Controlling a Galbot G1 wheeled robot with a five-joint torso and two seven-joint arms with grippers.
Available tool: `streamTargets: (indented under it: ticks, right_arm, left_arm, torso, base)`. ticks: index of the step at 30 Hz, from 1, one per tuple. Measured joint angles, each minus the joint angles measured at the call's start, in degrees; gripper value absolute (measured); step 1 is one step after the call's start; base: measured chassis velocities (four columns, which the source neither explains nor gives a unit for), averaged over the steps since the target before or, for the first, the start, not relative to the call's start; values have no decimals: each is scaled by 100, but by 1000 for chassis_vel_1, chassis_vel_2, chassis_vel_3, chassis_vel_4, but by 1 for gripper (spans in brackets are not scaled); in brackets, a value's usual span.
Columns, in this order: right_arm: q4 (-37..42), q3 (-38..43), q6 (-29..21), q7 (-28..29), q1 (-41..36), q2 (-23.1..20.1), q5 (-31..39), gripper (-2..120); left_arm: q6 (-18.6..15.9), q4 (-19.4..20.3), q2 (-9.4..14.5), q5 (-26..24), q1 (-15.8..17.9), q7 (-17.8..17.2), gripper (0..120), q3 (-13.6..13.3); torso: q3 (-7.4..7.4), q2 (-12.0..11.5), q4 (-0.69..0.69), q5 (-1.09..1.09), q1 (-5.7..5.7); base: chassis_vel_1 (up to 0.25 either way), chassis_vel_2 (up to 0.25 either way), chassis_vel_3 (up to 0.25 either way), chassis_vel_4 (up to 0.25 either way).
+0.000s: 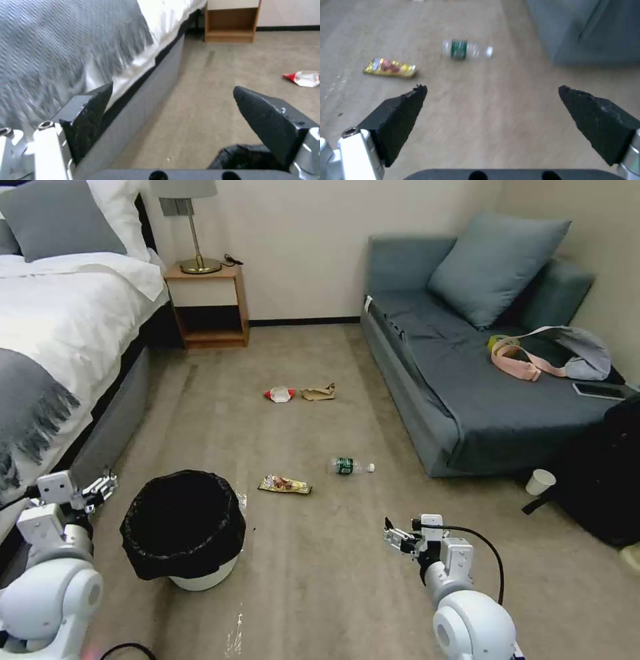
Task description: Pick up the trash bin, then pick up the garbage on the floor and place it into the trash bin.
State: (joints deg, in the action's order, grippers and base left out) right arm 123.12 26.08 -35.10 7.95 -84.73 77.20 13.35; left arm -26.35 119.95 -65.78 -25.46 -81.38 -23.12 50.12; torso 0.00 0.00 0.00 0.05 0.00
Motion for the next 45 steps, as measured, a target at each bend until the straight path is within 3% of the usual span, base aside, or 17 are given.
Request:
streamTargets:
  ticks: [1,3,5,7,11,20,28,33,45]
  right_arm:
    - [64,202,-24,-244,88,-230,2,100]
    - [67,243,-24,-327,121,-297,7,100]
    - [14,287,-14,-462,206,-386,19,100]
    - [-47,281,37,-497,269,-397,17,100]
    - [-145,233,105,-510,327,-356,-21,100]
    - [-284,137,267,-547,335,-229,-229,100]
    - [-325,115,320,-560,331,-178,-290,100]
    - [-315,118,342,-567,323,-173,-292,100]
    - [-280,4,392,-611,313,-117,-6,100]
  left_arm:
    - [-87,-28,33,-47,46,-14,97,21]
    - [-125,-47,50,-69,69,-15,97,27]
    - [-320,-151,150,-221,164,-36,97,53]
    - [-644,-302,271,-504,252,-66,96,45]
    - [-966,-584,416,-645,391,-69,94,-79]
    - [-1300,-864,499,-625,658,156,87,-359]
    - [-1318,-1225,376,-185,754,291,88,-788]
    - [-1257,-1671,282,10,933,306,88,-1096]
    - [-1071,-2431,104,216,1195,397,91,-1460]
  torso:
    - [0,0,2,-15,0]
    - [0,0,1,-14,0]
    - [0,0,-1,2,1]
    - [0,0,1,-8,0]
    - [0,0,1,-5,0]
    - [0,0,0,-3,0]
    - [0,0,0,-5,0]
    - [0,0,0,-4,1]
    - [0,0,0,-5,0]
  base:
    - [0,0,0,0]
    - [0,0,0,0]
    - [0,0,0,0]
    - [0,0,0,0]
    - [0,0,0,0]
    - [0,0,0,0]
    - [0,0,0,0]
    - [0,0,0,0]
    - [0,0,0,0]
